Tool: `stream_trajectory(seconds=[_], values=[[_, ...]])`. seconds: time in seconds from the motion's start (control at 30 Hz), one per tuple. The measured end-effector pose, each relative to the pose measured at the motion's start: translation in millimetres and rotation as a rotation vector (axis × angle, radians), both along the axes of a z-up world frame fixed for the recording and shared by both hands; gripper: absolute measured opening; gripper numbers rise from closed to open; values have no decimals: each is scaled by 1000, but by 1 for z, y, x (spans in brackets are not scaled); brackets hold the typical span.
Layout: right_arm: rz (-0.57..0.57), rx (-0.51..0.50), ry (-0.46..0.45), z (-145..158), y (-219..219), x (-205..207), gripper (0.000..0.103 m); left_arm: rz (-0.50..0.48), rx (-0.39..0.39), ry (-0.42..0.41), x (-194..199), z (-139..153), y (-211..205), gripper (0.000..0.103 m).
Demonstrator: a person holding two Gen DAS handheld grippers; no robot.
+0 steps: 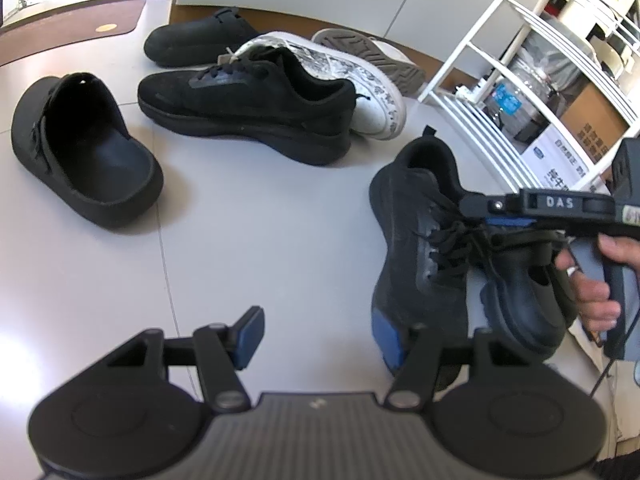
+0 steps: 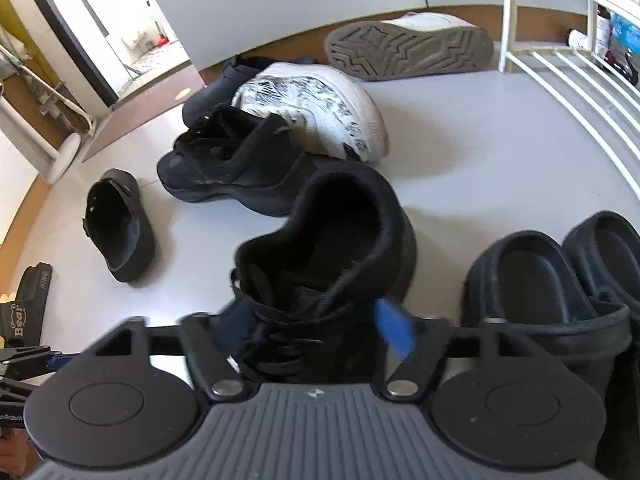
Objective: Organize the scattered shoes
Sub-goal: 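Lower the black sneaker beside the black clogs with the right gripper, then open the right gripper to release the sneaker beside the clogs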
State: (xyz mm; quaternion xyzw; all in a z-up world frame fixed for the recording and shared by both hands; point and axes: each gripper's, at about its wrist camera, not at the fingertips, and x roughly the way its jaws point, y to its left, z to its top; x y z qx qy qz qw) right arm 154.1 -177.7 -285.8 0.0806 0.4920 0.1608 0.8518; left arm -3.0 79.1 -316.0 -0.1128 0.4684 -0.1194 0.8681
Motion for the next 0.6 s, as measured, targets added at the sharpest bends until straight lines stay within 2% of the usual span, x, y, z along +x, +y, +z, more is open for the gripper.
stream_trajectory(seconds=[0.23,0.3,0.4,0.53,0.6], values=[[-23,-90,63,-22,25,10,92,-9,3,12,-2,-2,-1,62],[-20,-118,55,-26,31,11,98,-11,4,17,-3,-3,-1,62],[-24,-90,81,-34,26,11,97,-9,5,20,-3,-4,-1,62],[-31,-46,119,-44,18,12,91,-6,4,21,-3,-4,0,62],[-6,-66,98,-43,20,8,88,-6,5,21,-3,-4,0,62]])
